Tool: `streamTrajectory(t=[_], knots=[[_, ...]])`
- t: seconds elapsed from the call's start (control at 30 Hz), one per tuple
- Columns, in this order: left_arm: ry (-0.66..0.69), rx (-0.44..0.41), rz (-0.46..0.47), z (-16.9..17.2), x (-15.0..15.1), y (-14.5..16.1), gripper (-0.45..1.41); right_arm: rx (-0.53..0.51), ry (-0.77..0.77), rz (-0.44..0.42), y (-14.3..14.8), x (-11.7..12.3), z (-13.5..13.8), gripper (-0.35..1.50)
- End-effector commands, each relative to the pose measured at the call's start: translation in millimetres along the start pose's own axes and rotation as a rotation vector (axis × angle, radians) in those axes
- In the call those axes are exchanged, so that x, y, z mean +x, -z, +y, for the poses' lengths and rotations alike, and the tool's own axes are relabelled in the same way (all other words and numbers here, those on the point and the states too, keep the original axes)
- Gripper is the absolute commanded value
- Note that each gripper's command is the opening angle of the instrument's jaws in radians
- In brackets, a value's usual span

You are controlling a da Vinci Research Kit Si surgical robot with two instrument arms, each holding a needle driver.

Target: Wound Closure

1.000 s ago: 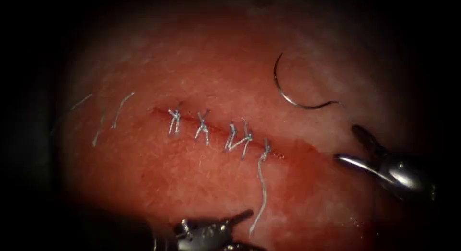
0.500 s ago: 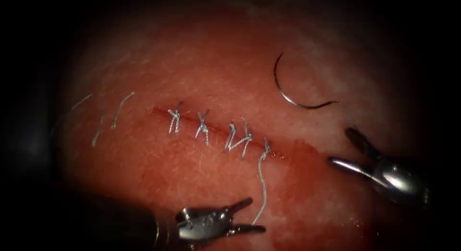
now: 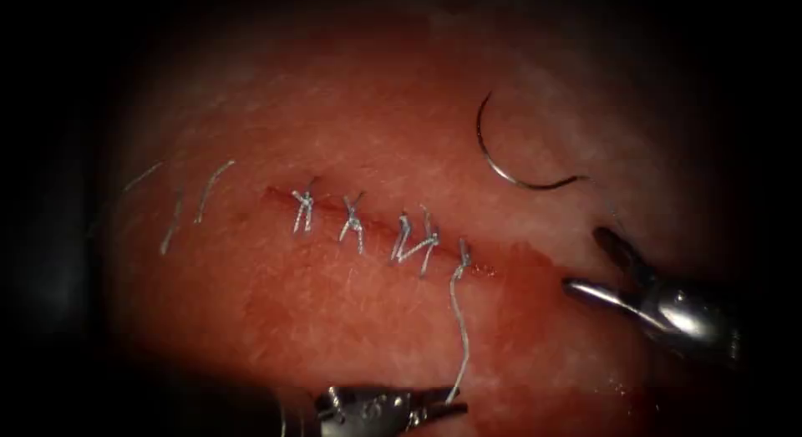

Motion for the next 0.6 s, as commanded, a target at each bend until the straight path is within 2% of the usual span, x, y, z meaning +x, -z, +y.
streamTrajectory(t=[0.03,0.17,0.2,0.23,0.27,0.4,0.47,0.53,0.6], knots=[[0.003,-0.003,-0.004,0.9,-1.2,-0.5,-0.45,0.003,-0.006,-0.001,-0.4,-0.8,-1.3,1.4],[-0.05,-0.003,-0.008,1.2,-1.3,-0.3,-0.45,0.022,0.02,-0.011,-0.9,-0.9,-2.0,1.4],[-0.06,-0.005,-0.009,1.3,-1.0,-0.1,-0.45,0.1,0.072,-0.016,-1.3,-1.2,-2.7,1.35],[-0.06,-0.005,-0.009,1.3,-1.0,-0.1,-0.45,0.1,0.072,-0.016,-1.3,-1.2,-2.7,1.35],[-0.065,-0.007,-0.011,1.5,-0.2,0.4,-0.45,0.208,0.198,0.008,-2.2,-1.8,-4.1,1.26],[-0.078,-0.024,0.002,1.7,1.8,1.7,-0.45,0.317,0.376,0.079,-5.0,-2.7,-5.9,1.3],[-0.087,-0.021,0.019,2.0,3.4,2.6,-0.45,0.306,0.52,0.105,-7.3,-3.0,-6.8,1.31],[-0.094,-0.02,0.023,2.1,4.1,2.9,-0.45,0.302,0.577,0.13,-8.3,-3.3,-7.2,1.33],[-0.094,-0.021,0.028,2.4,4.7,3.1,-0.45,0.277,0.639,0.146,-9.3,-3.6,-7.5,1.23]])
